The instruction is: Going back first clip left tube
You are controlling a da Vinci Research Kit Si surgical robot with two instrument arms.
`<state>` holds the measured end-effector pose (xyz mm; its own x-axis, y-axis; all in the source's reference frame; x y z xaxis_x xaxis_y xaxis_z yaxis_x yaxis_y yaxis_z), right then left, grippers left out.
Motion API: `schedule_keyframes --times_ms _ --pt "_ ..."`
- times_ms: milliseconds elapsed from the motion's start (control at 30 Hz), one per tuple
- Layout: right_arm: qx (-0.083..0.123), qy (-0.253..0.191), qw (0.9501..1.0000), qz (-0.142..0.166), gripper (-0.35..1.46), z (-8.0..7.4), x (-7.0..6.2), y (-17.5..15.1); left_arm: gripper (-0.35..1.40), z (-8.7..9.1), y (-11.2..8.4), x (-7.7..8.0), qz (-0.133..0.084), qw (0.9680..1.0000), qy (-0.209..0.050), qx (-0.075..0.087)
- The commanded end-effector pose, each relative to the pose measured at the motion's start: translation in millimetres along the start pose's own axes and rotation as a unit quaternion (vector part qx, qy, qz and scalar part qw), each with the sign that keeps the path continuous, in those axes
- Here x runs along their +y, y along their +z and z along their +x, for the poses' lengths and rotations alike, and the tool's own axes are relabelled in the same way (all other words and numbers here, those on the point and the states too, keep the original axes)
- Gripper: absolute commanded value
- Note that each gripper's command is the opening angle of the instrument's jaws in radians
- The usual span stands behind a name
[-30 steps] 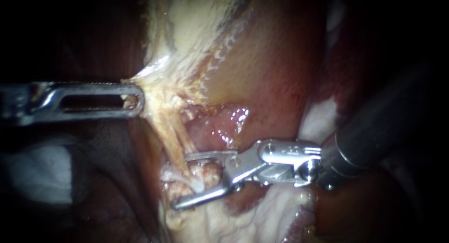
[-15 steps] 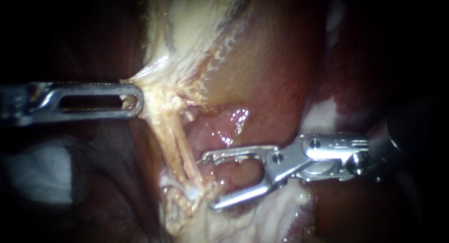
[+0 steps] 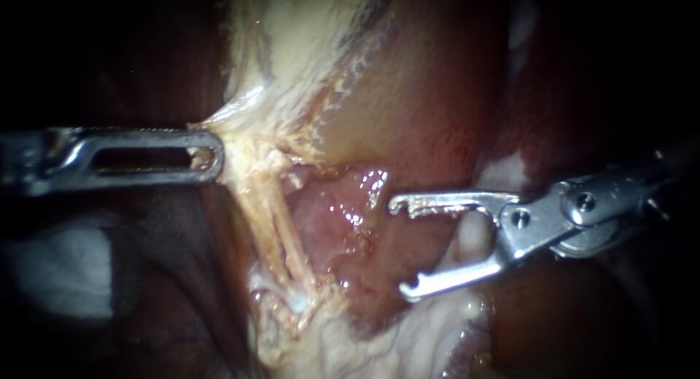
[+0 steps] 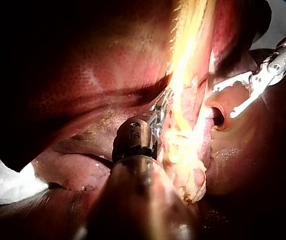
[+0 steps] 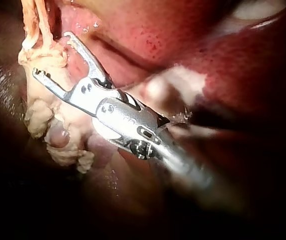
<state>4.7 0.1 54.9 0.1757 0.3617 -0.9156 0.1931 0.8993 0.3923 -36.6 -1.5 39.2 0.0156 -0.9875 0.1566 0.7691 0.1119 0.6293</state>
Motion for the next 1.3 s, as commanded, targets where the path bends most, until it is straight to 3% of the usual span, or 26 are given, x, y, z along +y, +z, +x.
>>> schedule_keyframes --times_ms 33,467,800,1300 --pt "-0.001 -0.001 1.0 -0.001 0.6 0.2 0.0 -0.5 -0.35 0.1 0.3 0.1 0.0 1.0 0.0 0.0" --pt "0.001 -0.009 0.9999 -0.008 0.6 1.2 0.1 -3.0 -0.35 0.7 1.7 0.2 0.003 1.0 0.001 0.001" --pt "0.005 -0.008 0.9999 -0.01 0.6 1.2 0.4 -3.4 -0.35 3.1 7.4 0.3 0.017 0.9998 0.006 0.005" --pt "0.009 -0.006 0.9999 -0.011 0.6 1.5 0.6 -3.9 -0.35 2.1 11.1 -1.4 0.02 0.9998 0.002 0.007"
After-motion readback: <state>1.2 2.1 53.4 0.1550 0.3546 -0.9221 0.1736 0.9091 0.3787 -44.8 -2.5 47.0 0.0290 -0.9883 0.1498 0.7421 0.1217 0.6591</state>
